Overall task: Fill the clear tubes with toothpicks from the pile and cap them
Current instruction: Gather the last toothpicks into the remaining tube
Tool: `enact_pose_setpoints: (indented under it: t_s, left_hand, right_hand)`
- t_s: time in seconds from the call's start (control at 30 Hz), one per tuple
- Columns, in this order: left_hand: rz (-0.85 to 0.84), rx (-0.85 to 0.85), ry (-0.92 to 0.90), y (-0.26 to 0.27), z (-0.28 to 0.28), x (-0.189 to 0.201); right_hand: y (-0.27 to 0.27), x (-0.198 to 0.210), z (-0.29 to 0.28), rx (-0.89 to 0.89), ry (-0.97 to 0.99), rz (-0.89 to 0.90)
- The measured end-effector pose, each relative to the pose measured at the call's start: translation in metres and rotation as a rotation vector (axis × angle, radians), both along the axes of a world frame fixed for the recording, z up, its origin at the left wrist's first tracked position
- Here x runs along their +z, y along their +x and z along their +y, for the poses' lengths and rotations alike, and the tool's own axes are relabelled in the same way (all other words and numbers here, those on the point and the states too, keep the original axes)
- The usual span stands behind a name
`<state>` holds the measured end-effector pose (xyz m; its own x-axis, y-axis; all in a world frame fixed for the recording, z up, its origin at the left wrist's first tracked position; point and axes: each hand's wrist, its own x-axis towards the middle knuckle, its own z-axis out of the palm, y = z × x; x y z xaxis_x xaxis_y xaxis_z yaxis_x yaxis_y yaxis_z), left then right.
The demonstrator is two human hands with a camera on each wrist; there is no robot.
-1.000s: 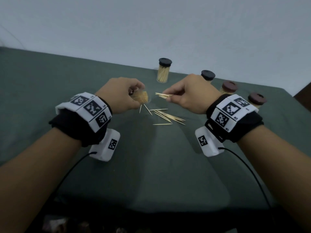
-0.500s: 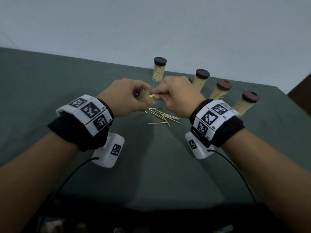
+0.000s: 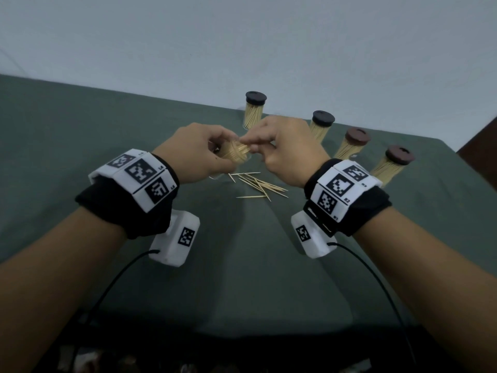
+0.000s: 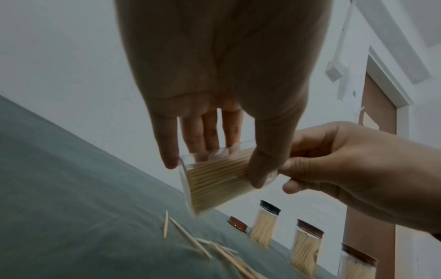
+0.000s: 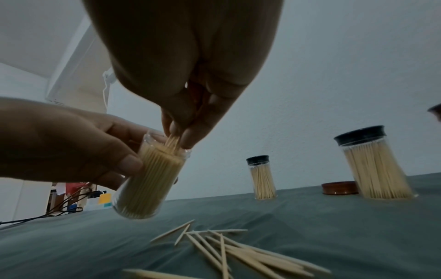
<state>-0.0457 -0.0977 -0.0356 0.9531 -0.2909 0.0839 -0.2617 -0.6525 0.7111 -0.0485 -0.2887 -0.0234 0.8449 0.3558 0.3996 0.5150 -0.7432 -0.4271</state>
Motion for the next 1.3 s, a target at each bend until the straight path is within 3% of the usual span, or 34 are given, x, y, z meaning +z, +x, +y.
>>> enact_pose_setpoints:
  t_s: [0.33,0.47,0.57,0.8,0.87,1.07,1.3]
  left_hand:
    - [0.040,-0.049,-0.085,0.002,0.000,0.000]
    - [0.030,-0.039,-0.111,0.003,0.005,0.005]
    - [0.020,-0.005,-0.100,0.004,0.012,0.009]
    - [0.012,0.164,-0.126,0.013,0.041,0.013]
    - [0.017,0.178,-0.139,0.014,0.044,0.012]
    - [-0.018,0.200,-0.152,0.022,0.045,0.008]
    - [-0.022,0.200,-0.124,0.022,0.045,0.009]
  right_hand:
    - [-0.001,0.003,0.003,-0.093,0.104,-0.044]
    - [0.000,0.003,0.005,-0.052,0.069,0.001]
    - [0.002,0.006,0.012,0.002,0.166,-0.058]
    - [0.032,-0.002,0.024,-0.223,0.173,0.078]
    - [0.039,-0.004,0.030,-0.262,0.106,0.130]
    - [0.053,-0.018,0.054,-0.330,-0.465,0.379]
    - [0.060,-0.022,0.072,-0.236,-0.583,0.407]
